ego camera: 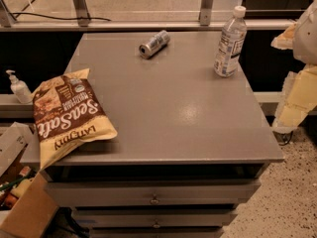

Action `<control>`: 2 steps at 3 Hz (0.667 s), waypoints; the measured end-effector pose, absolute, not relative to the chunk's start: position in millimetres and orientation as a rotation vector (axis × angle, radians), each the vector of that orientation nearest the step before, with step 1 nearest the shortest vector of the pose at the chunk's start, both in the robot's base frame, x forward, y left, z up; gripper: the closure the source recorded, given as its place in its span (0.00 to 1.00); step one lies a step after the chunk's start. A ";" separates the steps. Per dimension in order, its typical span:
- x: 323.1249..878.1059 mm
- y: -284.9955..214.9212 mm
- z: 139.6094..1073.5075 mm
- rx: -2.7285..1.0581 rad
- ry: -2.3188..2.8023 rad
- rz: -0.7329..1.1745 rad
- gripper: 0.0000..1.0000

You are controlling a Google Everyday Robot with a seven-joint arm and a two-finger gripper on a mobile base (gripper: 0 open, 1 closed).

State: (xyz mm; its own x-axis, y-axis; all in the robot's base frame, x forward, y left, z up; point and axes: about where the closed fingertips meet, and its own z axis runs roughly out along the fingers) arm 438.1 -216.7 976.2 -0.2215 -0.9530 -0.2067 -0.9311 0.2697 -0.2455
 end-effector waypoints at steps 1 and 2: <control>438.1 -216.6 976.2 -1.725 2.232 -0.099 0.00; 446.4 -219.4 970.7 -1.699 2.213 -0.115 0.00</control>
Offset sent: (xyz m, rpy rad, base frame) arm 0.0227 -0.0089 -0.0203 0.0264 -0.0641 -0.0180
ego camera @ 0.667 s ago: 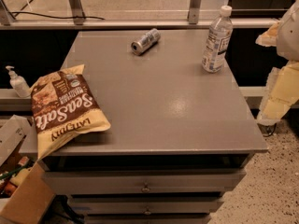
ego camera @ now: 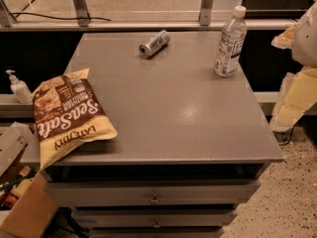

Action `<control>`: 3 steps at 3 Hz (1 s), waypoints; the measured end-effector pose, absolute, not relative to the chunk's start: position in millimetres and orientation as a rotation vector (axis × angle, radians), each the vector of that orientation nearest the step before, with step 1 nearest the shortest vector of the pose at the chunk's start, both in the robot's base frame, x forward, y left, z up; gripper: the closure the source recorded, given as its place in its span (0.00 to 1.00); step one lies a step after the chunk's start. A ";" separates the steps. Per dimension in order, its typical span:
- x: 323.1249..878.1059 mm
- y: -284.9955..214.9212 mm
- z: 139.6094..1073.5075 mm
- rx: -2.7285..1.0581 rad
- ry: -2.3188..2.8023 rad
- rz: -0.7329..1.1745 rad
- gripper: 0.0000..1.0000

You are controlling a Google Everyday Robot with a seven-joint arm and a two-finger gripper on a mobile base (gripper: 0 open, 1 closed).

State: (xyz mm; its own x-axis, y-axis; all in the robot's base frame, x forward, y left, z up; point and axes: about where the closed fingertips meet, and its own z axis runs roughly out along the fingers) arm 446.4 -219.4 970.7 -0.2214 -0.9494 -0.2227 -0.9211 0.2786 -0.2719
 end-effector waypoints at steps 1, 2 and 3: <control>477.0 -218.3 960.1 -1.639 2.193 -0.131 0.00; 518.2 -217.3 947.9 -1.549 2.171 -0.114 0.00; 564.6 -225.3 936.5 -1.434 2.178 -0.111 0.00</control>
Offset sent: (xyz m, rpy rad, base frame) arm 0.1287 0.0004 -0.0381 0.1653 -0.1601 -0.1163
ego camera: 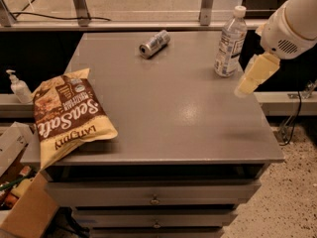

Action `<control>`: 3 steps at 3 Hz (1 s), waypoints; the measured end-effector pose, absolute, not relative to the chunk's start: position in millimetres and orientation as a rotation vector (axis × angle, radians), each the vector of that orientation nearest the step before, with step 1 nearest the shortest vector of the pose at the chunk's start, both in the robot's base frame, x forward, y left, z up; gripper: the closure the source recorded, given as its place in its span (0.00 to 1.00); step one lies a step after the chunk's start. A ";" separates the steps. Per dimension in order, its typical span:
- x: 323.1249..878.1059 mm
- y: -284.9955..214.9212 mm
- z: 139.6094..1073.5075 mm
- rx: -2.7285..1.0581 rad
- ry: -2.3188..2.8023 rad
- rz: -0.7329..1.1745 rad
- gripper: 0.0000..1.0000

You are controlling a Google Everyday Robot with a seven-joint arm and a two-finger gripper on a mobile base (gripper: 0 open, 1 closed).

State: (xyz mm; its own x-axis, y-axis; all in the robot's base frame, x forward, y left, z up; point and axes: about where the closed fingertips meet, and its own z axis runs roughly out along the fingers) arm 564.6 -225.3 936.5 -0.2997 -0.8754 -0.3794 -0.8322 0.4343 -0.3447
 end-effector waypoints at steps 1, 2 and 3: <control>605.9 -235.4 928.1 -1.300 2.191 -0.090 0.00; 647.0 -246.7 926.8 -1.162 2.180 -0.078 0.00; 679.8 -255.1 925.0 -1.054 2.158 -0.047 0.00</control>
Offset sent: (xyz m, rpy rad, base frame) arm 0.1314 -0.0394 -0.0061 0.2193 -0.1615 -0.2540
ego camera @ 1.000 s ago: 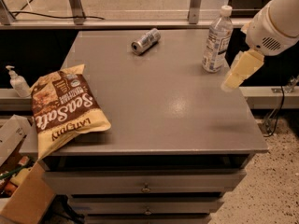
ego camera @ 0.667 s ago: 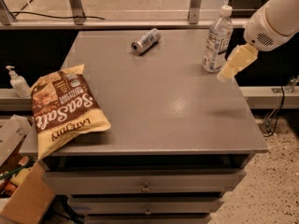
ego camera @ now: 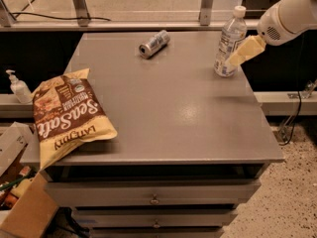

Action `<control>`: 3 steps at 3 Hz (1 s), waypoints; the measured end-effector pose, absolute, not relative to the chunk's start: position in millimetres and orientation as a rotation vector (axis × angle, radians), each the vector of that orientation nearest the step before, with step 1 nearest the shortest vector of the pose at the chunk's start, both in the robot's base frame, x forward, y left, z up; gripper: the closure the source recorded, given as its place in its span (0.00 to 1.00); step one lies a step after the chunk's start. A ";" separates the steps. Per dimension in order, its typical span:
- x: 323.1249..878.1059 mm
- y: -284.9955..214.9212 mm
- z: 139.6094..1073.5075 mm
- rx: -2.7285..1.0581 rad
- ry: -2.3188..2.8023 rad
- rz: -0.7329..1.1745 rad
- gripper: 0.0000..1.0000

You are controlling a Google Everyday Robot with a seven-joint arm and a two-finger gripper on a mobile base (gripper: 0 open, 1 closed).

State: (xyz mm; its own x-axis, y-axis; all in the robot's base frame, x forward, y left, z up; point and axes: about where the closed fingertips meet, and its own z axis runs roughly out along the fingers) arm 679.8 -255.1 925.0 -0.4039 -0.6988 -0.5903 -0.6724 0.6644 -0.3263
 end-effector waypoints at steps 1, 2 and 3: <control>707.9 -259.3 923.3 -0.957 2.121 0.030 0.00; 729.3 -251.5 916.8 -0.888 2.091 0.139 0.17; 739.8 -245.3 913.2 -0.856 2.071 0.218 0.40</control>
Offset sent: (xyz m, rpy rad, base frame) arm 0.0749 0.0076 -0.0092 0.3526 -0.0560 -0.0450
